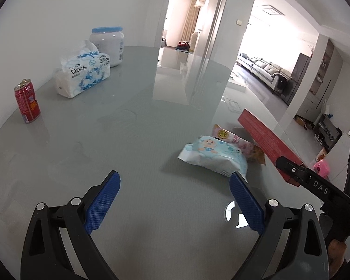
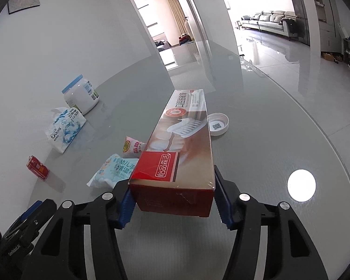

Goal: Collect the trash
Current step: 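Grasp the red toothpaste box with the right gripper and lift it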

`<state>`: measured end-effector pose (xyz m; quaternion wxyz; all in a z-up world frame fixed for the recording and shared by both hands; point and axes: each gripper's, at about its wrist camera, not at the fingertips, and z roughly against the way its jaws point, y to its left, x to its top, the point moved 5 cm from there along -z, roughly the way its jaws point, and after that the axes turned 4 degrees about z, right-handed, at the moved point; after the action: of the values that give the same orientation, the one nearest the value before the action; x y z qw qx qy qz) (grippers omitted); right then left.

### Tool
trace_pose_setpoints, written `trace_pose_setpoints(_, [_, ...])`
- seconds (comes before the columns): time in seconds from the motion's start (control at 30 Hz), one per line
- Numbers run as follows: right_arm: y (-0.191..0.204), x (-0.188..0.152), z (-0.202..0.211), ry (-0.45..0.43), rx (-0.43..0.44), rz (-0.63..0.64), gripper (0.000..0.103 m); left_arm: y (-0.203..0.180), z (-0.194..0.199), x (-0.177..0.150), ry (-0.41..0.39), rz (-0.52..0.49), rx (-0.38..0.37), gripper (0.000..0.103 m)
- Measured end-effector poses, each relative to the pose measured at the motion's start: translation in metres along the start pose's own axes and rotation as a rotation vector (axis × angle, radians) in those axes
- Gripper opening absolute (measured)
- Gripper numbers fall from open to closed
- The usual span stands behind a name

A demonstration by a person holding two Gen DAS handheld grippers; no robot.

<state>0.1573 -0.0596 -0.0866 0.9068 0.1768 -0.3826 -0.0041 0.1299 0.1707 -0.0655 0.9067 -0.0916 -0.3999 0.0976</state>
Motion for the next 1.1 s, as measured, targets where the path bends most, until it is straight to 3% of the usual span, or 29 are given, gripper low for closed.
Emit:
trace_pose_setpoints(0.13, [-0.017, -0.016, 0.022, 0.008, 0.022, 0.013, 0.056, -0.029, -0.002, -0.009, 0.020, -0.024, -0.015, 0.093])
trace_pose_setpoints(0.27, [-0.034, -0.035, 0.034, 0.074, 0.028, 0.035, 0.055, -0.050, -0.006, -0.013, 0.027, -0.050, -0.017, 0.093])
trace_pose_setpoints(0.6, [-0.064, -0.068, 0.055, 0.135, -0.035, 0.107, 0.054, -0.075, -0.017, -0.022, 0.049, -0.074, -0.001, 0.093])
trace_pose_setpoints(0.63, [-0.065, -0.068, 0.055, 0.138, -0.037, 0.106, 0.055, -0.075, -0.017, -0.022, 0.048, -0.076, 0.002, 0.093])
trace_pose_setpoints(0.77, [-0.069, -0.061, 0.063, 0.109, -0.019, 0.091, 0.074, -0.076, -0.020, -0.021, 0.047, -0.079, 0.016, 0.093])
trace_pose_setpoints(0.9, [-0.065, -0.045, 0.056, 0.108, -0.047, 0.105, 0.074, -0.075, -0.024, -0.021, 0.056, -0.071, 0.028, 0.093])
trace_pose_setpoints(1.1, [-0.061, -0.033, 0.019, 0.235, -0.106, 0.119, 0.074, -0.072, -0.027, -0.022, 0.057, -0.062, 0.058, 0.093])
